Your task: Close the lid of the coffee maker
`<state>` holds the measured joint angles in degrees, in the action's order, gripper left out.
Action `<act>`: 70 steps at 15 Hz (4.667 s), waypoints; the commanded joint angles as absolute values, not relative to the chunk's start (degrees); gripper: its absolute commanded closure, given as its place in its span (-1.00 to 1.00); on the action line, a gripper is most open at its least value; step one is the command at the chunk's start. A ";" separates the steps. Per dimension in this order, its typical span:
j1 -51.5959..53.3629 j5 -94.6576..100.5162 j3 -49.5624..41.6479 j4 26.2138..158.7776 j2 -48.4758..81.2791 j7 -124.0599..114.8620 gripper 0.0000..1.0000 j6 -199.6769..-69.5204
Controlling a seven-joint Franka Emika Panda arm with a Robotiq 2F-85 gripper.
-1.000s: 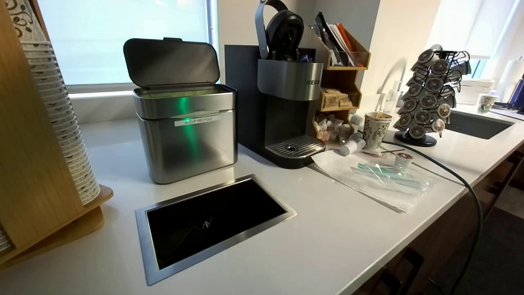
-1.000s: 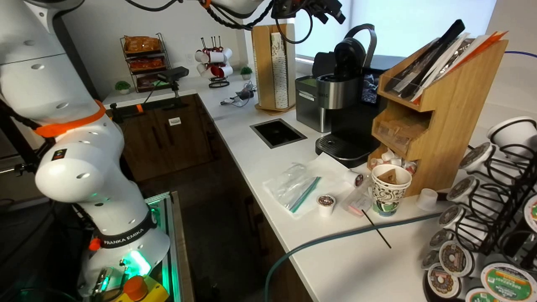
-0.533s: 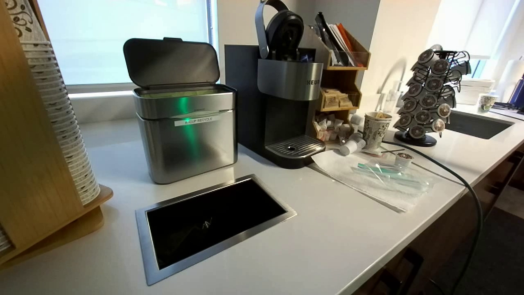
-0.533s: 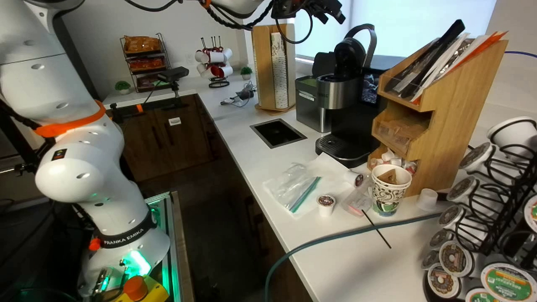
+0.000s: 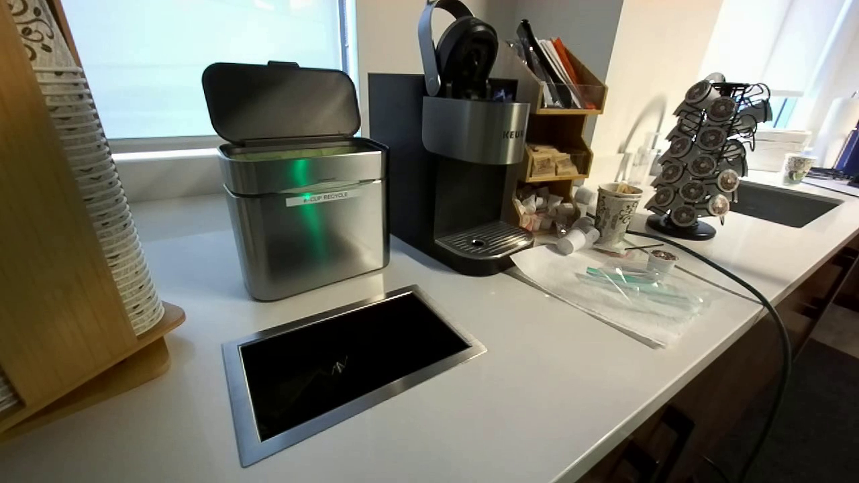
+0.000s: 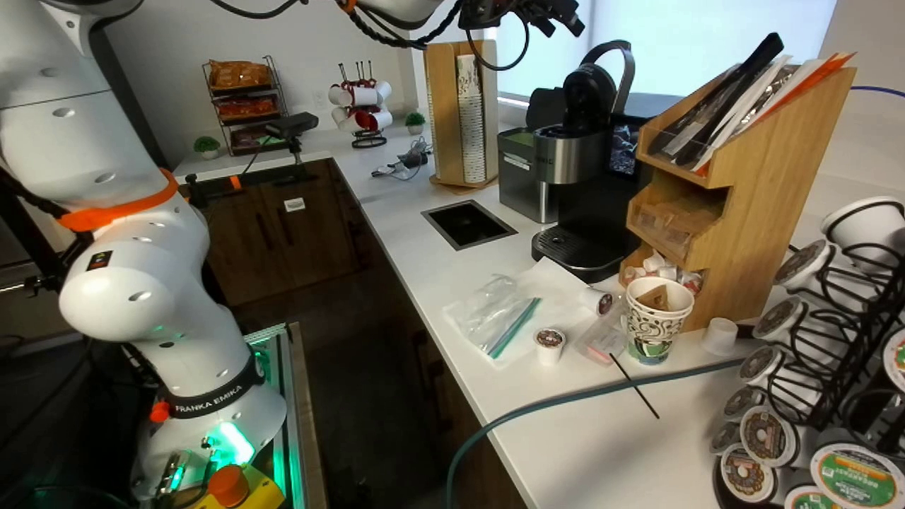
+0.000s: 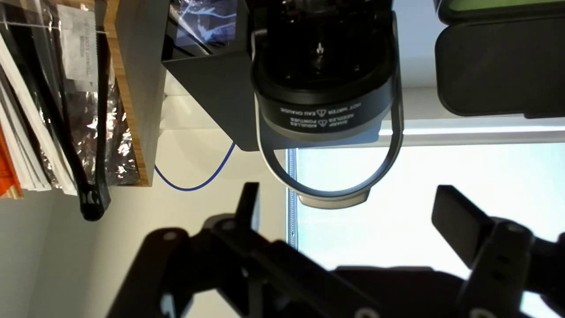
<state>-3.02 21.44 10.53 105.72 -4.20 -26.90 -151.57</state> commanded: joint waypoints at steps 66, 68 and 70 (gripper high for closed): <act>1.55 12.44 1.76 46.62 35.91 -18.54 -1.00 -123.49; 1.50 12.14 2.00 46.62 35.61 -18.43 -1.00 -121.63; 1.23 11.30 2.63 46.50 35.38 -18.10 -1.00 -120.42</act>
